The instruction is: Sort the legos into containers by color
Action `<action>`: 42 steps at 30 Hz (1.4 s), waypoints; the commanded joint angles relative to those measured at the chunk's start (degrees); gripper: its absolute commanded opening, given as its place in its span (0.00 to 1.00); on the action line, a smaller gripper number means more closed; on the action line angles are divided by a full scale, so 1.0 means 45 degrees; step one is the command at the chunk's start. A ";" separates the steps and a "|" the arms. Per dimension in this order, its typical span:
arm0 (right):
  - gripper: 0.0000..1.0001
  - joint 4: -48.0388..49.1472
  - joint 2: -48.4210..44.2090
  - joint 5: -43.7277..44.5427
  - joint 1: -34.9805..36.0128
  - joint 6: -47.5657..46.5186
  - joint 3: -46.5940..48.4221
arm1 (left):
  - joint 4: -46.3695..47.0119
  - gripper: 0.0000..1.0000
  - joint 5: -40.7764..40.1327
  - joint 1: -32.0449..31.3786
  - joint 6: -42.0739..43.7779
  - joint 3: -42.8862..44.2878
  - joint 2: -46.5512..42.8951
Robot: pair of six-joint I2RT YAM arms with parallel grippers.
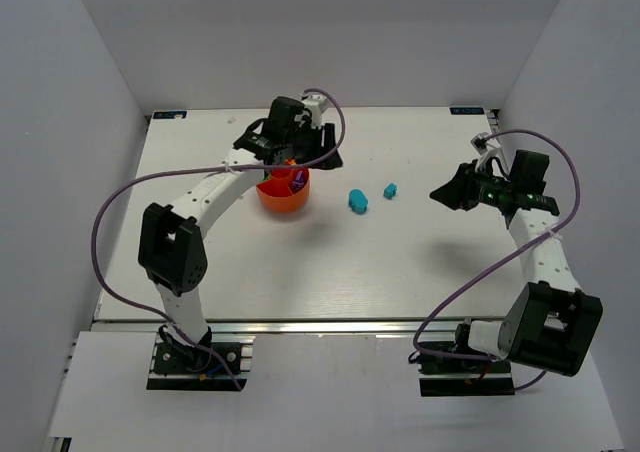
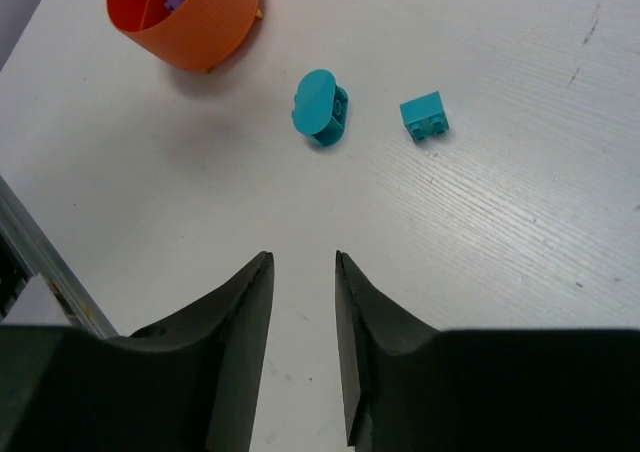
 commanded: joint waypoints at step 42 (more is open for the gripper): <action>0.54 0.0336 -0.0528 0.1586 0.0393 -0.0028 0.0071 | -0.4508 0.92 -0.2279 -0.1912 -0.8140 0.7165 0.8078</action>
